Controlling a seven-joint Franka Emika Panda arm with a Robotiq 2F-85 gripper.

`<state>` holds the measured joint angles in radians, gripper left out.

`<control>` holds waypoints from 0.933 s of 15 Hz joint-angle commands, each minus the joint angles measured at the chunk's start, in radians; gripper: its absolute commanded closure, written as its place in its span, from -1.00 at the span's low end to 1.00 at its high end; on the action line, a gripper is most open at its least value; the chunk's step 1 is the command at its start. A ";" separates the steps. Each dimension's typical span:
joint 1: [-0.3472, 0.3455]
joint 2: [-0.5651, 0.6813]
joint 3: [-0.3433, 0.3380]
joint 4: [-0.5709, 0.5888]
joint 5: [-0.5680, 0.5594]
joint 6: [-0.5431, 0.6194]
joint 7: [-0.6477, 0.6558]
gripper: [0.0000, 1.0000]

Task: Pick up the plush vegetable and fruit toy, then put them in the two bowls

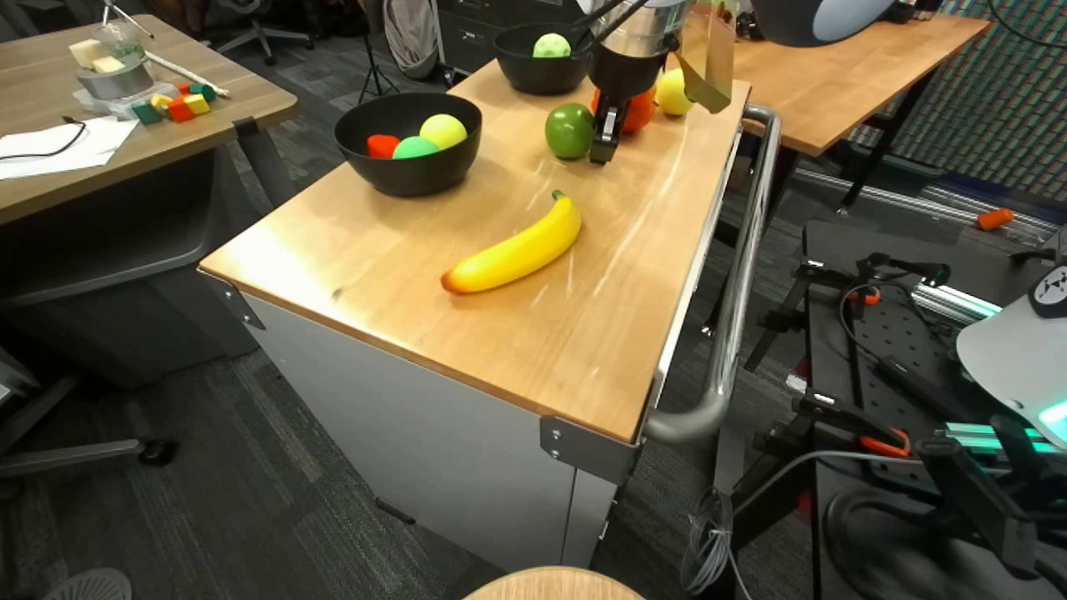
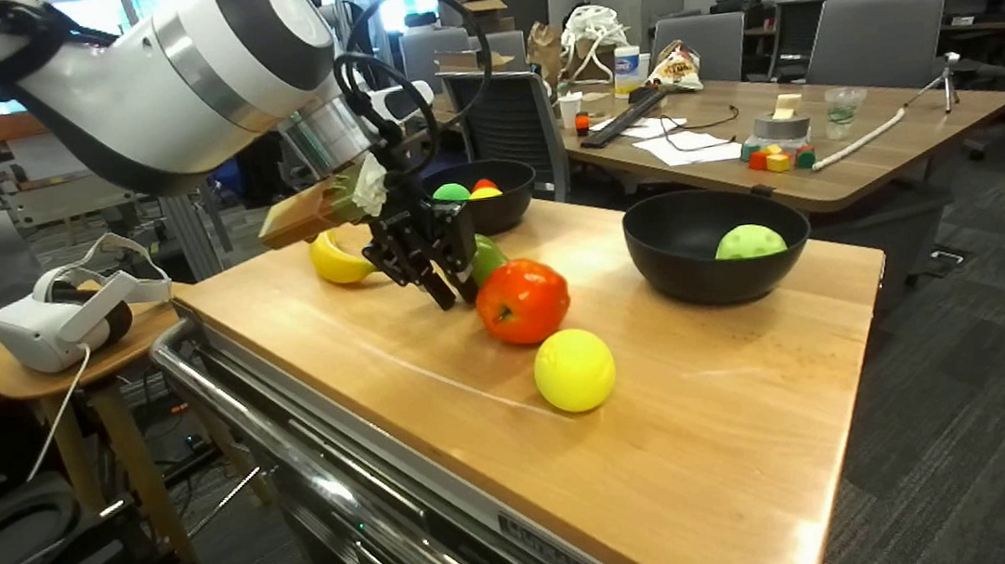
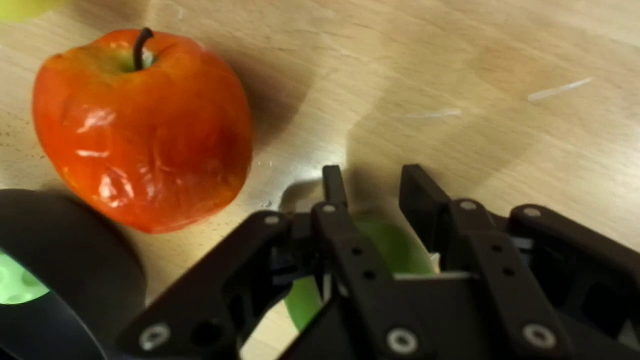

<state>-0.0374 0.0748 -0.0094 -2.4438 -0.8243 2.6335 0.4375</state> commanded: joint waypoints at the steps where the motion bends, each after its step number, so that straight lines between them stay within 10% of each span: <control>1: 0.021 -0.007 -0.005 0.028 0.009 -0.014 -0.058 -0.34; 5: 0.052 -0.055 0.016 0.038 -0.037 -0.051 -0.167 -0.96; 14: 0.015 0.053 -0.015 0.168 0.048 -0.009 -0.583 -1.00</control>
<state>-0.0009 0.0756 -0.0057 -2.3421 -0.7934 2.6160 -0.0371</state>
